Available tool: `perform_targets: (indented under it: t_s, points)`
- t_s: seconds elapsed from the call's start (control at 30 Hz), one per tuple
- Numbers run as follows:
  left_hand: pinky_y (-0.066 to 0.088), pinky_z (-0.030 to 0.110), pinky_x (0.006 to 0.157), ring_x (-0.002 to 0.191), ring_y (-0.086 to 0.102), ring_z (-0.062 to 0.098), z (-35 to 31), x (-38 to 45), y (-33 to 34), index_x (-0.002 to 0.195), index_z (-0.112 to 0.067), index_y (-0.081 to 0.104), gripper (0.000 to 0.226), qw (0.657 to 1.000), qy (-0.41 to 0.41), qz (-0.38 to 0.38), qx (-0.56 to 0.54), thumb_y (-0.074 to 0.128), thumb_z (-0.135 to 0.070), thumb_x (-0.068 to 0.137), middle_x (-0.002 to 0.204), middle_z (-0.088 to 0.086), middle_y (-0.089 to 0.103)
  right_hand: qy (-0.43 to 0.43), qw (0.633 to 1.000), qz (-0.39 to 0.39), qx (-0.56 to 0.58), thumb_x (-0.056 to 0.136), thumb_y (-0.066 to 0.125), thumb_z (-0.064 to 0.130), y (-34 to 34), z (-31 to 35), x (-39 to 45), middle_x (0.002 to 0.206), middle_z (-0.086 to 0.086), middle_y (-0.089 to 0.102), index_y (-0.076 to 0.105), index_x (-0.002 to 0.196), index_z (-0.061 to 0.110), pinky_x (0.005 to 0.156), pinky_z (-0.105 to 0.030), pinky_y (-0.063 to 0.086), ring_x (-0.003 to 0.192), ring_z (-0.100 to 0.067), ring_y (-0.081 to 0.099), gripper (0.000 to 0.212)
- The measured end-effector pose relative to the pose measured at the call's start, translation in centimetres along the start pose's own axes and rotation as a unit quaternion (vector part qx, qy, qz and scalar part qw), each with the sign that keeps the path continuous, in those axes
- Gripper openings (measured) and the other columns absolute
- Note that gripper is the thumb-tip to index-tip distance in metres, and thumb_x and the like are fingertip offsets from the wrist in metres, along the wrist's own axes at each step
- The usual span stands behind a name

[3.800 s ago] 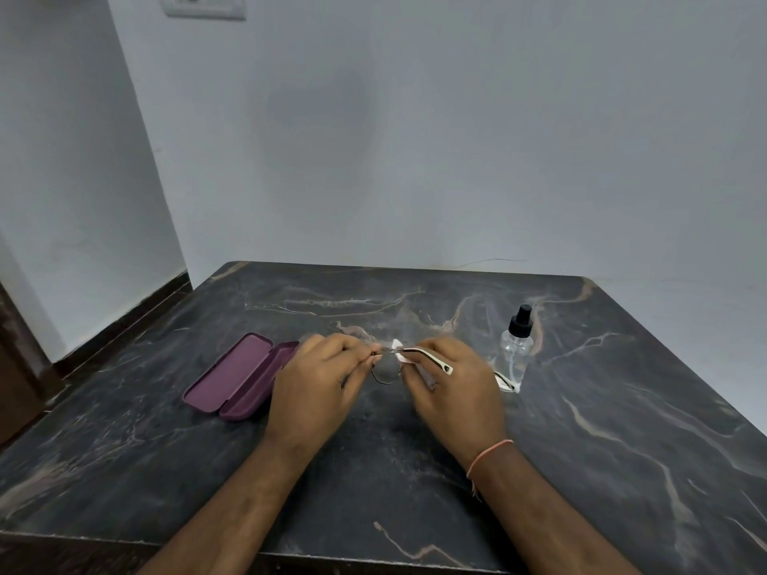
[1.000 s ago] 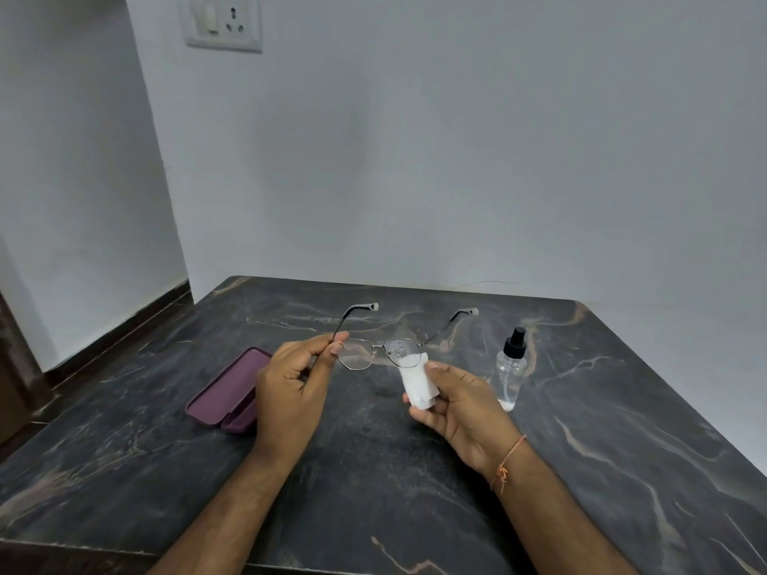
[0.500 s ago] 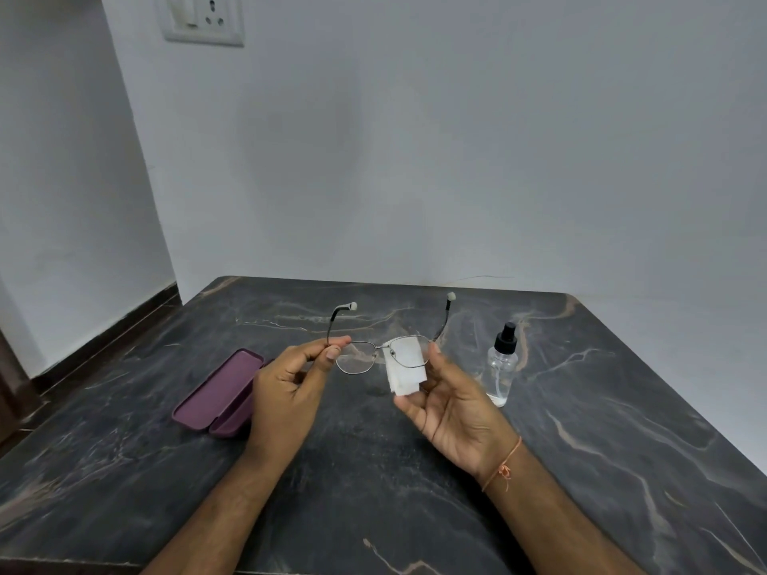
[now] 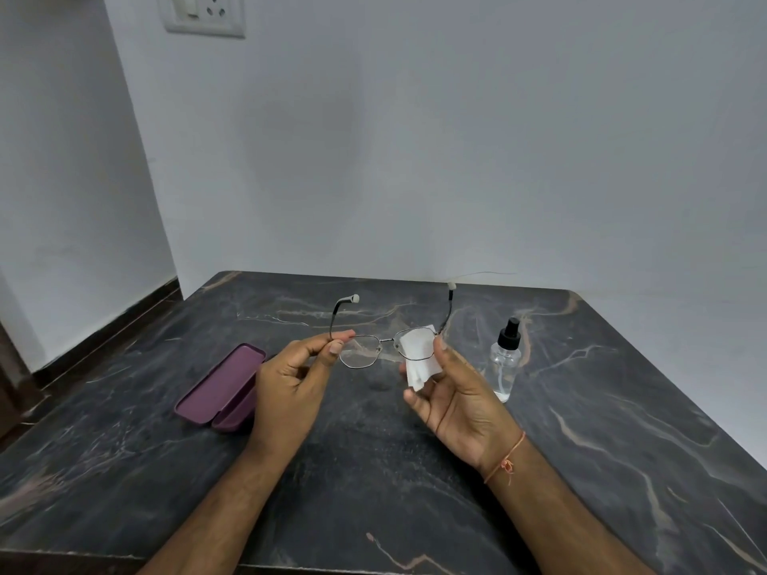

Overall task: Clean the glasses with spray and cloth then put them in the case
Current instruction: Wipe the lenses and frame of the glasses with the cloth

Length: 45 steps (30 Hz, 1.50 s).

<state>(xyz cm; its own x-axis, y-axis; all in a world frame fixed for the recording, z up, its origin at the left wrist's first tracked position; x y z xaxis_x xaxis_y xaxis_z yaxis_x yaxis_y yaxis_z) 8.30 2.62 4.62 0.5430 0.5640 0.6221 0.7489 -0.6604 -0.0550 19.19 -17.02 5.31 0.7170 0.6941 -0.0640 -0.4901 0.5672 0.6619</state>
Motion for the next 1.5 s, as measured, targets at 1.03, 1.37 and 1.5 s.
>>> perform_targets:
  t_s: [1.03, 1.37, 1.5]
  points:
    - [0.063, 0.033, 0.088, 0.108, 0.079, 0.011, -0.16, 0.03, -0.27, 0.117, -0.03, 0.082, 0.019, 1.0, 0.025, -0.016, -0.009, 0.07, -0.027, 0.103, 0.115, -0.012, 0.084, 0.002, 0.999, -0.043, -0.028, 0.083, 0.08, 0.024, -0.16, 0.12, 0.09, 0.102, -0.008, 0.077, 0.082, 0.101, 0.016, 0.062, -0.028, 0.062, 0.082, -0.017, 0.072, 0.02]
    - [0.059, 0.041, 0.064, 0.076, 0.071, 0.009, 0.23, -0.01, -0.53, 0.12, -0.026, 0.083, 0.022, 0.999, 0.01, -0.033, -0.003, 0.068, -0.03, 0.104, 0.108, -0.005, 0.084, 0.044, 0.998, 0.015, -0.037, 0.093, 0.072, 0.031, 0.04, -0.39, -0.01, 0.112, -0.014, 0.078, 0.076, 0.119, 0.01, 0.065, -0.035, 0.064, 0.09, -0.024, 0.077, 0.034]
    - [0.063, 0.04, 0.079, 0.092, 0.078, 0.018, 0.1, 0.08, -0.51, 0.119, -0.023, 0.084, 0.021, 0.999, 0.009, -0.04, -0.006, 0.07, -0.027, 0.104, 0.11, -0.005, 0.084, 0.036, 0.997, -0.035, -0.058, 0.087, 0.078, 0.028, -0.22, -0.41, 0.2, 0.098, -0.009, 0.079, 0.075, 0.113, 0.008, 0.059, -0.03, 0.062, 0.078, -0.016, 0.076, 0.034]
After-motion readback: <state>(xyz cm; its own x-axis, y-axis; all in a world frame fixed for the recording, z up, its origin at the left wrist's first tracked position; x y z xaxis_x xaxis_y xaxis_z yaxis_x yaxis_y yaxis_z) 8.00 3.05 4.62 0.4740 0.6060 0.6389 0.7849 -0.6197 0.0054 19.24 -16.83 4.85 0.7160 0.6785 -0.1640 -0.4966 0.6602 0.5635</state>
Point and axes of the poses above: each hand's wrist, its own x-axis towards the middle knuckle, its own y-axis out of the palm, z = x × y, the point moved 3 cm from there along x, towards the middle knuckle
